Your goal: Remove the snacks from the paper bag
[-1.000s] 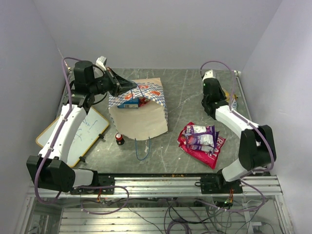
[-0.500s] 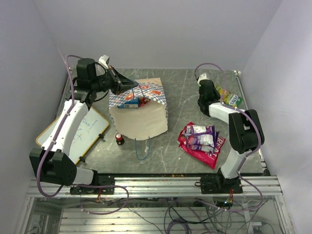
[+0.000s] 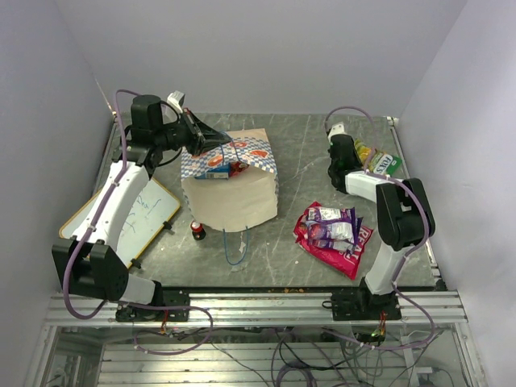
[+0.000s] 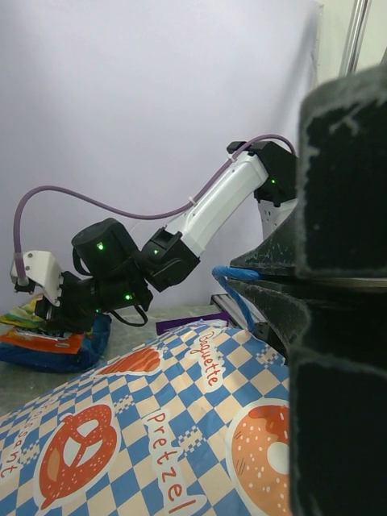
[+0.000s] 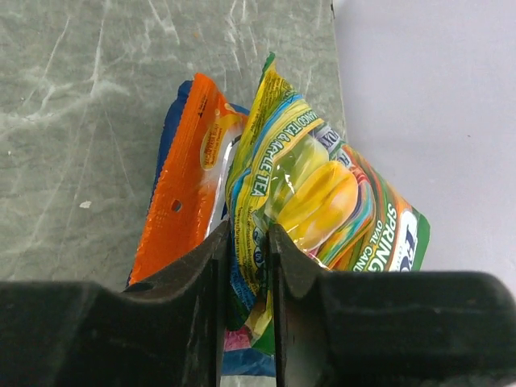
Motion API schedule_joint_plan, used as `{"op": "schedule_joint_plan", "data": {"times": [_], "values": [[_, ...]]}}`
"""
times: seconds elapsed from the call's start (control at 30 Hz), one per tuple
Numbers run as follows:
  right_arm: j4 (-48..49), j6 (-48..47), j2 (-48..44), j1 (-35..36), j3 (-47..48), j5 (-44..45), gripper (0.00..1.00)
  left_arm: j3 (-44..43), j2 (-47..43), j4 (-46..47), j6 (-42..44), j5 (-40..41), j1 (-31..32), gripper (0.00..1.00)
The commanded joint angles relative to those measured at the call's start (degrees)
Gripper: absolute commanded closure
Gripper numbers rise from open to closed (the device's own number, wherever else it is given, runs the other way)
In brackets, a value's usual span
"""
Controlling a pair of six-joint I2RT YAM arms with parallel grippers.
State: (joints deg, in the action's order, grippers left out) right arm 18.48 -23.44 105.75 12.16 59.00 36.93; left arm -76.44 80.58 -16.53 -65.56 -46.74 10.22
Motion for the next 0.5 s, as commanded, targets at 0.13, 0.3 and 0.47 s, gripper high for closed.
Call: {"op": "schedule_joint_plan", "data": {"times": [0.13,0.3,0.47], "values": [[-14.3,5.8,-10.0,-0.6,9.1,-0.8,0.30,0.6,-3.1,2.4,-0.4,-1.1,1.5,0.93],[-28.0,18.2,-21.4,1.6,11.5,-15.9,0.16,2.0,-4.7,2.3,-0.1,-0.9,1.5,0.93],[-30.3,23.3,-33.2,13.7,-0.9,-25.6,0.16,2.2,-5.1,2.3,-0.1,-1.0,1.5,0.93]]}}
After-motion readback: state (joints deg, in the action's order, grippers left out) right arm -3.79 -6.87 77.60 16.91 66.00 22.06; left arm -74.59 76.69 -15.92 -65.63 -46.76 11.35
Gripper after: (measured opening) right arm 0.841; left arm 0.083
